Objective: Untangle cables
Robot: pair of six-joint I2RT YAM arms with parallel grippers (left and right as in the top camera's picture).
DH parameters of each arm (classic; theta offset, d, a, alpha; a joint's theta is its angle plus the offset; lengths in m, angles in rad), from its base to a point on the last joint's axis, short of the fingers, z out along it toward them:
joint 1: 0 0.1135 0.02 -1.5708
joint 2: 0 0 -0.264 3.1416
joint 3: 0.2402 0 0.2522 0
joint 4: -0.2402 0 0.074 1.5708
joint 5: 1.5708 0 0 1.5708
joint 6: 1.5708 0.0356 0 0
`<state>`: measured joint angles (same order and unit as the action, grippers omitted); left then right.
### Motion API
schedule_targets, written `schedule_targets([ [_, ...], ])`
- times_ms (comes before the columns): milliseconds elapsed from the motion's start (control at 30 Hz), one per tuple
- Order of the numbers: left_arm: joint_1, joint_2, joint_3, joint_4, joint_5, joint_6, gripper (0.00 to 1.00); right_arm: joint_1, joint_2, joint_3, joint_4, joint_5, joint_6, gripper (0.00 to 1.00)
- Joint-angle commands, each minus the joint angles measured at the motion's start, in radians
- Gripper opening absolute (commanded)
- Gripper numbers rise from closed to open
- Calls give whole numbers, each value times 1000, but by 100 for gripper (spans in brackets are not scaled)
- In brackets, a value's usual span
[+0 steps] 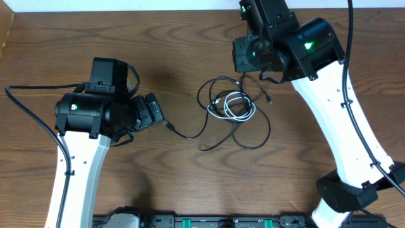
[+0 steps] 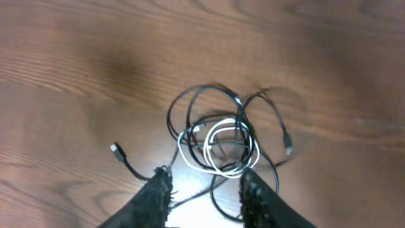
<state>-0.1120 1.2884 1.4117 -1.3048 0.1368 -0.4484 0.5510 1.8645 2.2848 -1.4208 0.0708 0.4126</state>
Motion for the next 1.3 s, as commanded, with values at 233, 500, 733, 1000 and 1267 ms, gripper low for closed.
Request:
schedule_targets([
  [233,5,0,6,-4,6,-5,98,1,84,-17,-82,28,35,99],
  [500,5,0,6,-4,5,-5,98,25,186,-148,-58,-46,-51,90],
  [733,5,0,6,-4,6,-5,98,17,294,-261,3,53,-49,85],
  [1000,5,0,6,-4,5,-5,98,-31,354,-299,19,54,-39,71],
  [1267,5,0,6,-4,5,-5,98,-43,354,-308,58,55,-48,58],
])
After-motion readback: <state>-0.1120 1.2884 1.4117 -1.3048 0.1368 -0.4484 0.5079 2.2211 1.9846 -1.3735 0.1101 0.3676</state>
